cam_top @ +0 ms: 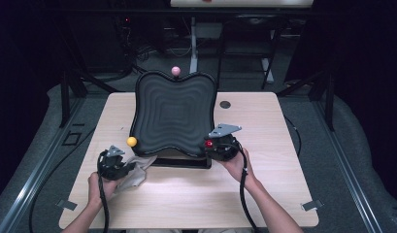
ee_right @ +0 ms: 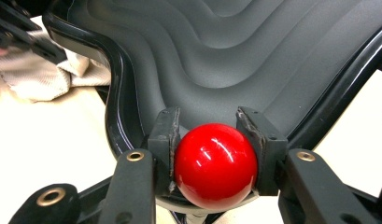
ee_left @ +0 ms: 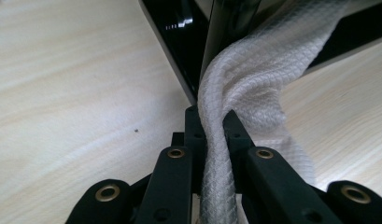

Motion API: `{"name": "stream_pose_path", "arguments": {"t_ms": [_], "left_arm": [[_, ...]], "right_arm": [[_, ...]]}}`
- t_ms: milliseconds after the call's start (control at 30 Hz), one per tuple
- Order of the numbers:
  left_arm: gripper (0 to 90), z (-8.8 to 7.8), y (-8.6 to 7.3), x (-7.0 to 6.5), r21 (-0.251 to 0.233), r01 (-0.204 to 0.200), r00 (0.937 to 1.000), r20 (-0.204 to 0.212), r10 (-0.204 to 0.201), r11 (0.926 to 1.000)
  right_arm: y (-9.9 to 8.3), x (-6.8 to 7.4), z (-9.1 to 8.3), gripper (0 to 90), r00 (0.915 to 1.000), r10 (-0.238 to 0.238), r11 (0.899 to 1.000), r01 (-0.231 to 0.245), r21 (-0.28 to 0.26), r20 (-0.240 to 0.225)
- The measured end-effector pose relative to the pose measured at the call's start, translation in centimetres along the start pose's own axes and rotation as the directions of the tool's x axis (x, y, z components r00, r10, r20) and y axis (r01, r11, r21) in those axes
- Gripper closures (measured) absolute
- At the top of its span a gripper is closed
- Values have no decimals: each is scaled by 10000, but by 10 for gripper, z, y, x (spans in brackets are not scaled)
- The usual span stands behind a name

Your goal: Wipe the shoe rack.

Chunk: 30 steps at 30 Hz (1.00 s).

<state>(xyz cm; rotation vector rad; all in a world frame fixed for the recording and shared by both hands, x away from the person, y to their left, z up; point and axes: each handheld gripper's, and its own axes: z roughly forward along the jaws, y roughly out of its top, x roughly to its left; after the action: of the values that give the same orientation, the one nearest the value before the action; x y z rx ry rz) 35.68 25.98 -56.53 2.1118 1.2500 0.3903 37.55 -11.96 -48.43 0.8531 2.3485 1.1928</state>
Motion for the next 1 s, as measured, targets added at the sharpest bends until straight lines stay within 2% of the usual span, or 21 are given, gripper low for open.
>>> {"name": "stream_pose_path", "arguments": {"t_ms": [133,433,567,700,900,1000], "left_arm": [[837,2,0,3,-19,180,9998,11,-180,9998],[837,-9,3,5,-712,380,9991,-169,-393,9967],[837,-20,5,10,-1325,833,9961,-192,-866,9877],[837,-35,8,9,-1856,966,9943,-274,-1034,9779],[837,-51,13,-6,-2335,803,9962,-136,-859,9690],[837,-55,17,-14,-2355,557,9981,-119,-602,9703]], "right_arm": [[0,0,0,601,10000,-21,10000,21,5,-11],[0,0,0,601,10000,-36,10000,36,6,0],[0,0,0,601,10000,-34,10000,34,1,2],[0,0,0,601,10000,-37,10000,37,0,5],[0,0,0,601,10000,-39,10000,39,4,-5],[0,0,0,601,10000,-42,10000,42,7,0]]}}
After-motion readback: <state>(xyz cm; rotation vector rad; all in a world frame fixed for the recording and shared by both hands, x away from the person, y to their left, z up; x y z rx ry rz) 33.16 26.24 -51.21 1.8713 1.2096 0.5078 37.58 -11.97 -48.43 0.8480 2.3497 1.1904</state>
